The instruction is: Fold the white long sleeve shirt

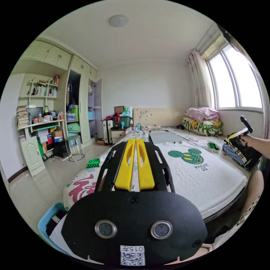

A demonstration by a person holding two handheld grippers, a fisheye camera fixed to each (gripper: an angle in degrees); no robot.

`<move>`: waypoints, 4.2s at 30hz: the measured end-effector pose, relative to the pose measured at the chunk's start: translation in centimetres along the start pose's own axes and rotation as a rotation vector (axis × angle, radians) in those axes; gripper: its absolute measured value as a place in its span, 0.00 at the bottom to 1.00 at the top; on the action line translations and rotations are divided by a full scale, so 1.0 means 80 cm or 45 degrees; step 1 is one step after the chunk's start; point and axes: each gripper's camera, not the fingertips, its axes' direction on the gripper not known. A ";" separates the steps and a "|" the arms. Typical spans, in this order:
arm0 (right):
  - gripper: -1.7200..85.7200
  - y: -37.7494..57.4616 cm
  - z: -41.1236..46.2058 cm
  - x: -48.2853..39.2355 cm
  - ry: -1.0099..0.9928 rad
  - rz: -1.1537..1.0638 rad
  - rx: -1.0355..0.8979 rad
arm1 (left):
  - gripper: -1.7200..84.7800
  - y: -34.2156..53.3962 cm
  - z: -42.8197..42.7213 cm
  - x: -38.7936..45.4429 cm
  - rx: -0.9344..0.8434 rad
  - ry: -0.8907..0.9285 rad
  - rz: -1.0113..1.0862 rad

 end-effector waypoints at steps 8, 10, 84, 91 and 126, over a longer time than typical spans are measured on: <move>0.17 -0.207 0.155 0.105 -0.201 0.311 -0.269 | 0.01 -0.002 0.046 0.050 -0.293 0.162 0.186; 0.11 -0.261 0.178 0.134 -0.201 0.313 -0.410 | 0.01 -0.010 0.061 0.044 -0.353 0.195 0.160; 0.18 0.378 -0.168 0.102 -0.824 0.567 -0.058 | 0.13 0.270 0.324 -0.204 -1.112 0.710 -0.277; 0.18 0.425 -0.058 0.061 -0.592 0.454 -0.268 | 0.09 0.254 0.382 -0.194 -1.312 0.622 -0.147; 0.06 0.480 0.187 0.208 -0.179 0.417 -0.419 | 0.02 0.021 0.331 -0.422 -1.356 0.679 -0.191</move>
